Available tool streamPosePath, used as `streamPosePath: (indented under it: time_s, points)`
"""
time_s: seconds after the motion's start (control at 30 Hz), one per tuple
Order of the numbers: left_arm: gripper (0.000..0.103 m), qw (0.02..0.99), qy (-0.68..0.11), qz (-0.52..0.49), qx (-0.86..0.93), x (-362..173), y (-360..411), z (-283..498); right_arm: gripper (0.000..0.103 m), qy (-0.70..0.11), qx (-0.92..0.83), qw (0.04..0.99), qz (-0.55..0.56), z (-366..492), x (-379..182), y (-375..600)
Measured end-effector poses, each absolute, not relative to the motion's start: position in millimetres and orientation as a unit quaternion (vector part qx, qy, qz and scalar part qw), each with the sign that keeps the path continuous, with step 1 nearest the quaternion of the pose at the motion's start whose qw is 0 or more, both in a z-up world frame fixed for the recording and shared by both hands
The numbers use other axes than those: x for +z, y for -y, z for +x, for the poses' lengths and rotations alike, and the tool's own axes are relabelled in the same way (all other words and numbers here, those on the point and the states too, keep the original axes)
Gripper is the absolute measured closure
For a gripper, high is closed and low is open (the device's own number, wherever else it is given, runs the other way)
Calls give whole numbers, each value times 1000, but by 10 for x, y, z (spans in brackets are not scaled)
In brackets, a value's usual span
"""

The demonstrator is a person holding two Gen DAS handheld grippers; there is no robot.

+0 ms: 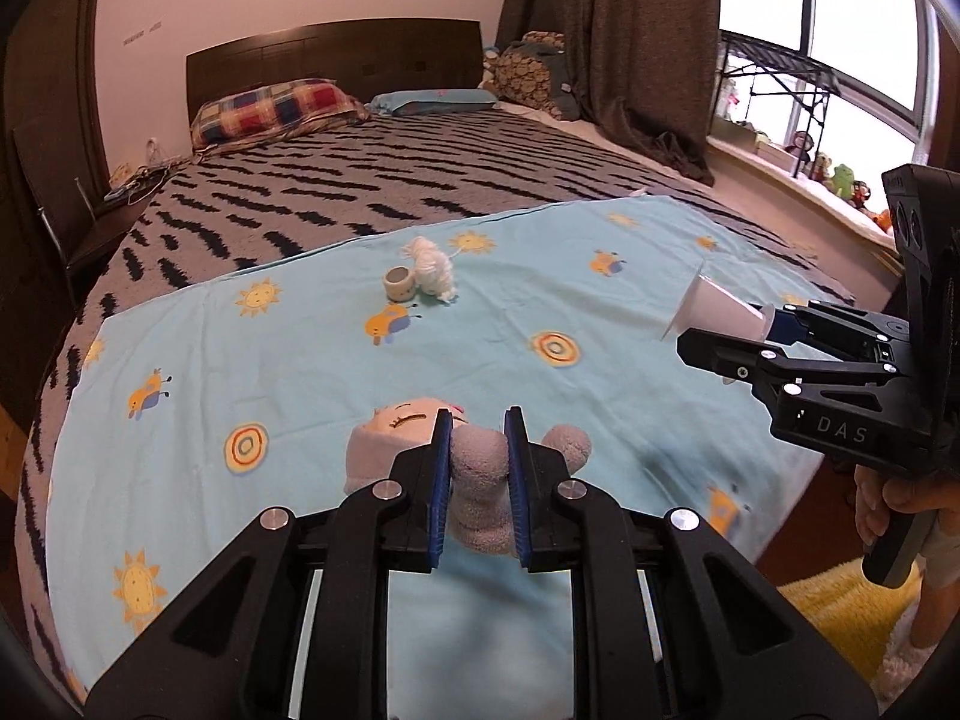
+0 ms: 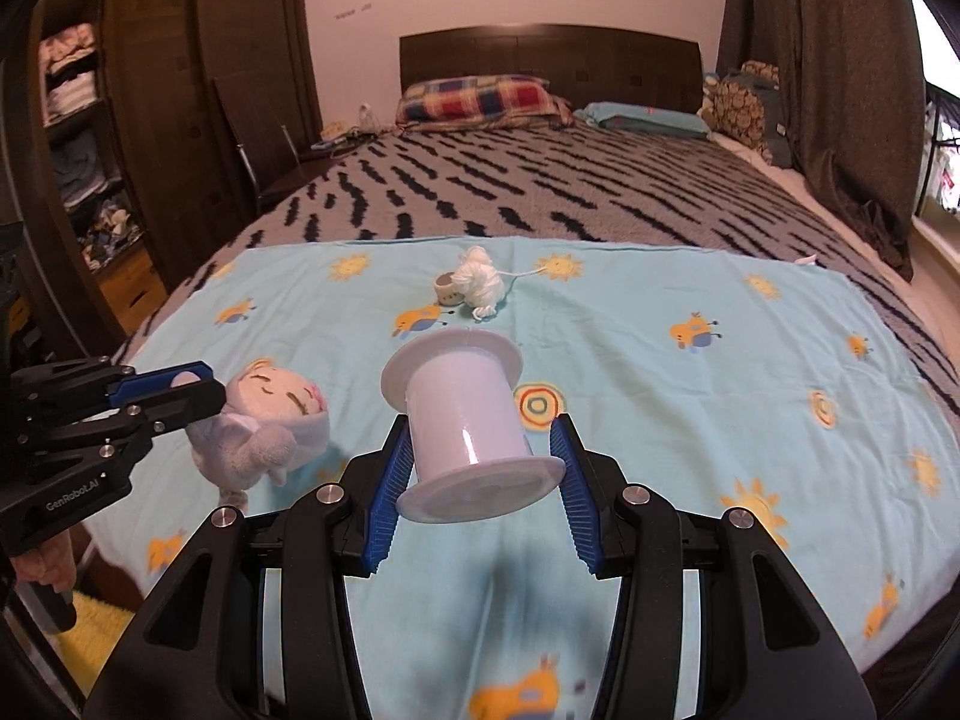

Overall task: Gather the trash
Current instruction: 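Carry the plush doll and white spool off the bed down to the bin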

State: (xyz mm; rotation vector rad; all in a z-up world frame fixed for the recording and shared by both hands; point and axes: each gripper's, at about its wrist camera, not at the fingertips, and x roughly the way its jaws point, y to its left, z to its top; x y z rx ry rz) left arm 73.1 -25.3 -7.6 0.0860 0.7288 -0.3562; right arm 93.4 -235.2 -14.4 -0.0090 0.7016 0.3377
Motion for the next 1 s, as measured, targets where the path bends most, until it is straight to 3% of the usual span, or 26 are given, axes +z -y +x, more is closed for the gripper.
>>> streamPosePath:
  time_s: [0.43, 1.0]
  points:
    - [87, 907, -339, 61, -242, 7, 522, -428, 55, -347, 168, 923, 4, -149, -226, 2660]
    - [87, 864, -409, 55, -288, -758, 634, -1181, 55, -423, 161, 892, 27, -804, -986, 2730]
